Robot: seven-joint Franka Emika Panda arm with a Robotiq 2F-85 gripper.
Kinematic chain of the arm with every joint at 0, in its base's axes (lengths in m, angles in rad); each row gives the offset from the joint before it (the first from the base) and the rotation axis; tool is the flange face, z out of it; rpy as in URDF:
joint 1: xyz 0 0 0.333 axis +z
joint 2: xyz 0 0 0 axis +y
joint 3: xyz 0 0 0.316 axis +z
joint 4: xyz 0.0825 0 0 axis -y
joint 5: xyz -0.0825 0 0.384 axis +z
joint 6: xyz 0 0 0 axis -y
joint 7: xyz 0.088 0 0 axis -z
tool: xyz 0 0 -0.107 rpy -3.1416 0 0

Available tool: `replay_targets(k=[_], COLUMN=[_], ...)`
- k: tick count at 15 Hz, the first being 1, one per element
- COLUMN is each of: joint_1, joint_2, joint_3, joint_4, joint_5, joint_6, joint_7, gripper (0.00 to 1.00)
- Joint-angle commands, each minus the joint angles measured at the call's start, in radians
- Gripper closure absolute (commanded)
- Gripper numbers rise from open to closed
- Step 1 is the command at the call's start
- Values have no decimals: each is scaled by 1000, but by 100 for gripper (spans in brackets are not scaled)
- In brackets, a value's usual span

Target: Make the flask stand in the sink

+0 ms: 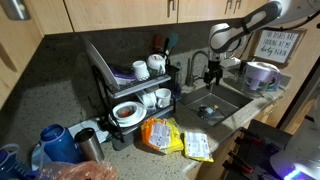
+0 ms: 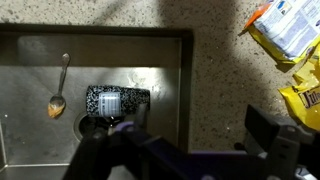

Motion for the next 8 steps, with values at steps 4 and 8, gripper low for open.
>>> replay_targets(k=[4, 8], joint_1=[-6, -20], joint_2=[8, 61], joint_3=[9, -10], joint_4=[1, 17], joint_5=[1, 28], joint_6=[-2, 45], joint_7=[0, -38], gripper=[0, 0])
